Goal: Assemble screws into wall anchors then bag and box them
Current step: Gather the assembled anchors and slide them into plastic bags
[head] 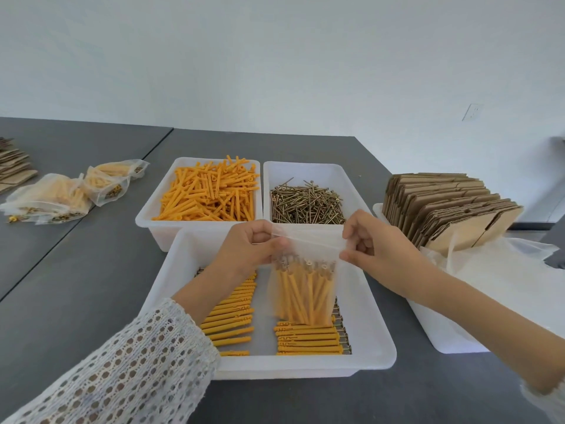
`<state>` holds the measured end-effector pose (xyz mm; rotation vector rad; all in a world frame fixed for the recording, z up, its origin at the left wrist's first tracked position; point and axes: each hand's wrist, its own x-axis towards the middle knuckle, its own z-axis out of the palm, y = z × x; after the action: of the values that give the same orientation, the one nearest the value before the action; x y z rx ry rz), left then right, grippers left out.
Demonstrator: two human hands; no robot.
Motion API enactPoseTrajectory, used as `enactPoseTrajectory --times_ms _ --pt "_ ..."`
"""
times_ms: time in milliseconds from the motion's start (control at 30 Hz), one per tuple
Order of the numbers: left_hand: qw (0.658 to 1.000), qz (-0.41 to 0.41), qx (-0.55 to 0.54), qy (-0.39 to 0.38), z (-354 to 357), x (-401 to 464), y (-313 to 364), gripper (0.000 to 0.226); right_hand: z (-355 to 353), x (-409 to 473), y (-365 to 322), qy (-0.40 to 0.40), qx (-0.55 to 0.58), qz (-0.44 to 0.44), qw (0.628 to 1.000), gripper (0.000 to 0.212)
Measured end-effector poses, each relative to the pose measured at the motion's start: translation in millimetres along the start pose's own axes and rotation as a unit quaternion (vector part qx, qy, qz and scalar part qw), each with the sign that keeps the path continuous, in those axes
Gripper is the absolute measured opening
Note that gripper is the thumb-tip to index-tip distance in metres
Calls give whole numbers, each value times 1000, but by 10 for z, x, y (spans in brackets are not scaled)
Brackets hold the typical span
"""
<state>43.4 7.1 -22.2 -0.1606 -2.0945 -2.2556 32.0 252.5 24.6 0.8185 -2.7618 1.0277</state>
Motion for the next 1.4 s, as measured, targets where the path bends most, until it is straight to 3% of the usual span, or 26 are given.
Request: enactPoseTrajectory --times_ms 133,367,733,1000,1167,1200,1300,1400 --pt "1000 -9 -25 -3 24 -22 13 13 102 -34 41 10 95 96 991 8" --pt "999 -17 -28 30 1 9 -20 5 204 -142 26 120 158 110 974 13" --pt "998 -20 -7 56 -6 37 -33 6 308 -208 27 149 300 213 918 11" --pt "995 31 42 80 47 6 -19 16 420 -190 -27 199 190 169 947 19" --pt "996 64 28 53 109 -52 21 9 406 -205 -64 204 82 108 970 8" --pt "996 69 29 45 120 -64 28 9 378 -201 -92 200 33 92 975 9" --pt "994 88 49 35 162 -85 51 11 291 -117 -211 140 -79 25 987 42" --pt "990 114 81 29 190 -88 56 11 325 43 -361 72 -145 -18 987 31"
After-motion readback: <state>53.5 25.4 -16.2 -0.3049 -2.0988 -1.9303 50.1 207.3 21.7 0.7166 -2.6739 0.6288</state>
